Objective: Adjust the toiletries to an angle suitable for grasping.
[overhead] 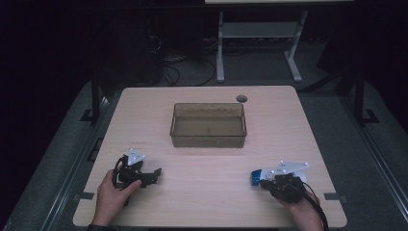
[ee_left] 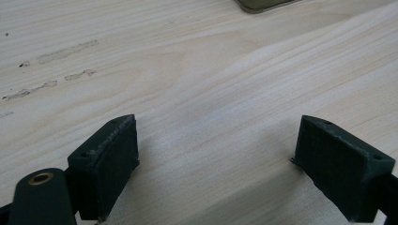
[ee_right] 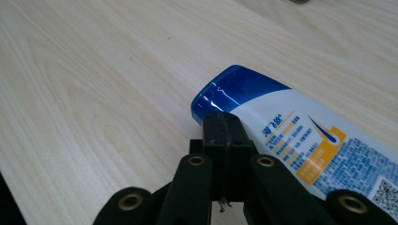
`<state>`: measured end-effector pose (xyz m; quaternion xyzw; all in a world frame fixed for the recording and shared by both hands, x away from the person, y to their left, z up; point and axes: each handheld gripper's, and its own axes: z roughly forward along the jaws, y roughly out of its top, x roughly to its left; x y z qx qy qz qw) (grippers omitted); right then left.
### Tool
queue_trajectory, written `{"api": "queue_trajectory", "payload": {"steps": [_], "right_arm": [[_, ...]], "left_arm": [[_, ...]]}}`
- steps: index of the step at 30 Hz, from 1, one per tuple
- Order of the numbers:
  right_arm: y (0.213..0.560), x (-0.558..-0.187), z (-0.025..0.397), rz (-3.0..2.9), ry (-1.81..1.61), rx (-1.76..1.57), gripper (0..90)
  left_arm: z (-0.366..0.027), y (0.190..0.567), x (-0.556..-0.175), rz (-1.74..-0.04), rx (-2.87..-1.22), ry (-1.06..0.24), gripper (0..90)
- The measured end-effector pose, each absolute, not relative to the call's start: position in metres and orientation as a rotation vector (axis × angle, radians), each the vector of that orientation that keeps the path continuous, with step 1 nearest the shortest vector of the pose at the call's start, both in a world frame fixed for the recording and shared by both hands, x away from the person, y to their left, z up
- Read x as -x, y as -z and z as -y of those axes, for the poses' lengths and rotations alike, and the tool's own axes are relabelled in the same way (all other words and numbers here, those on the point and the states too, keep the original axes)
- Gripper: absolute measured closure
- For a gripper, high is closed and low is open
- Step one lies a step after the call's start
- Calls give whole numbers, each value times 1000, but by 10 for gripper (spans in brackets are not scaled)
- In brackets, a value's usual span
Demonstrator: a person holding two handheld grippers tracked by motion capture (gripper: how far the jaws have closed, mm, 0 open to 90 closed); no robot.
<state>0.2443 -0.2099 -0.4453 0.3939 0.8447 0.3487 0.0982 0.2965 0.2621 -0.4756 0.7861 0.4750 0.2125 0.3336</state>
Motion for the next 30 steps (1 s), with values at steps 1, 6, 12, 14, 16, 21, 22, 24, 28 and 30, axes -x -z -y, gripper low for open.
{"api": "queue_trajectory", "payload": {"steps": [1, 6, 12, 14, 16, 21, 22, 24, 28, 30], "right_arm": [[445, -244, 210, -2500, -1032, -1166, 896], [445, -252, 210, -2493, -1026, -1165, 897], [444, -263, 211, -2479, -1022, -1165, 897], [444, -265, 211, -2477, -1020, -1167, 897], [444, -267, 210, -2476, -1018, -1171, 897], [442, -277, 210, -2465, -1013, -1169, 897], [442, -278, 210, -2464, -1013, -1168, 897], [442, -283, 210, -2459, -1013, -1176, 896], [441, -289, 209, -2453, -1013, -1179, 897], [441, -295, 209, -2442, -1009, -1184, 897]], "left_arm": [[-262, 476, -296, -1240, -2052, -555, 124], [-262, 476, -296, -1240, -2052, -555, 124], [-262, 476, -296, -1240, -2052, -555, 124], [-262, 476, -296, -1240, -2053, -555, 124], [-262, 476, -296, -1240, -2053, -555, 124], [-262, 476, -296, -1240, -2052, -555, 124], [-262, 476, -296, -1240, -2053, -555, 124], [-262, 476, -296, -1240, -2053, -555, 124], [-262, 476, -296, -1240, -2052, -555, 124], [-262, 476, -296, -1240, -2053, -555, 124]]}}
